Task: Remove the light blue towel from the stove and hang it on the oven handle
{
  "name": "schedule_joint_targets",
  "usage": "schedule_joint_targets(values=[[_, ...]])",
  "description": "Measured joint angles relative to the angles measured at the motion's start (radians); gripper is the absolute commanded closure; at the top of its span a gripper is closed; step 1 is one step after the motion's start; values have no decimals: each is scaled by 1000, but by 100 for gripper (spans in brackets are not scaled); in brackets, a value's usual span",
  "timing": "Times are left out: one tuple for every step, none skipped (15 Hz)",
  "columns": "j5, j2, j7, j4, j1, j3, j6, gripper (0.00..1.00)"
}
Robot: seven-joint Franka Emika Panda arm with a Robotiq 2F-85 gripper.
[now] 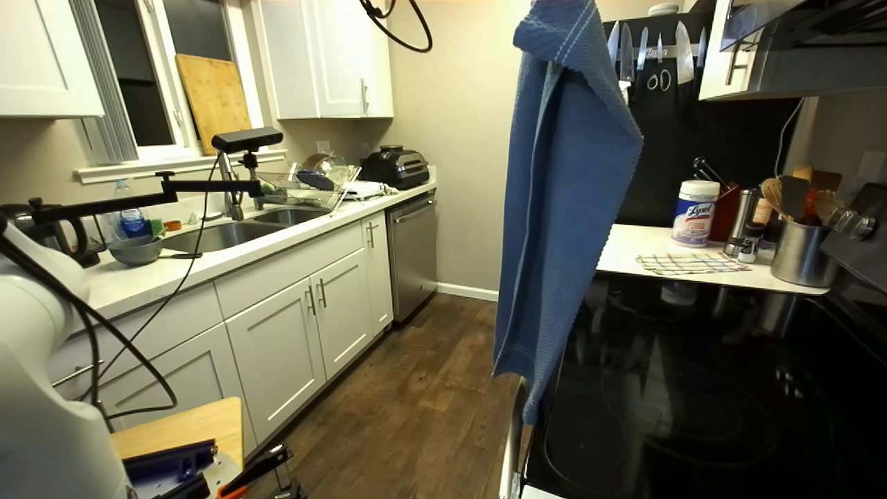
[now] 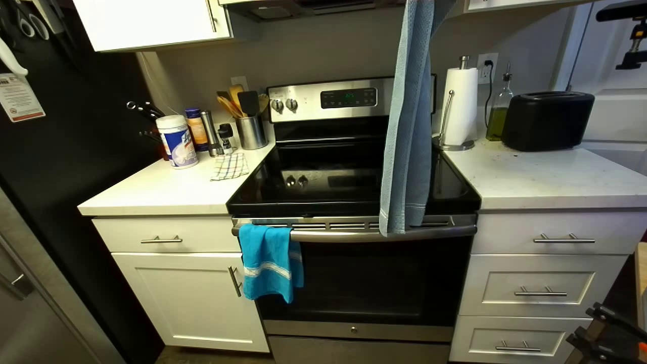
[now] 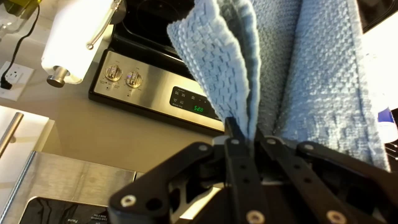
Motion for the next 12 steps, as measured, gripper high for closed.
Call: schedule_joint_targets(values=[[5,18,0,16,-2,-5,0,98],[7,36,0,30,-2,-10,0,98],[7,55,0,43,-2,-12,0,98],[7,74,0,54,-2,-13,0,98],[7,91,0,64,-2,-13,0,98],[7,108,0,73,-1,-13,0,98],[7,122,0,80,1,-13,0,98],[7,134,0,85,3,-13,0,98],[7,144,0,89,6,-13,0,98],[7,152,0,91,10,-13,0,98],[7,158,0,92,14,-13,0,98],[7,163,0,92,18,-13,0,98]])
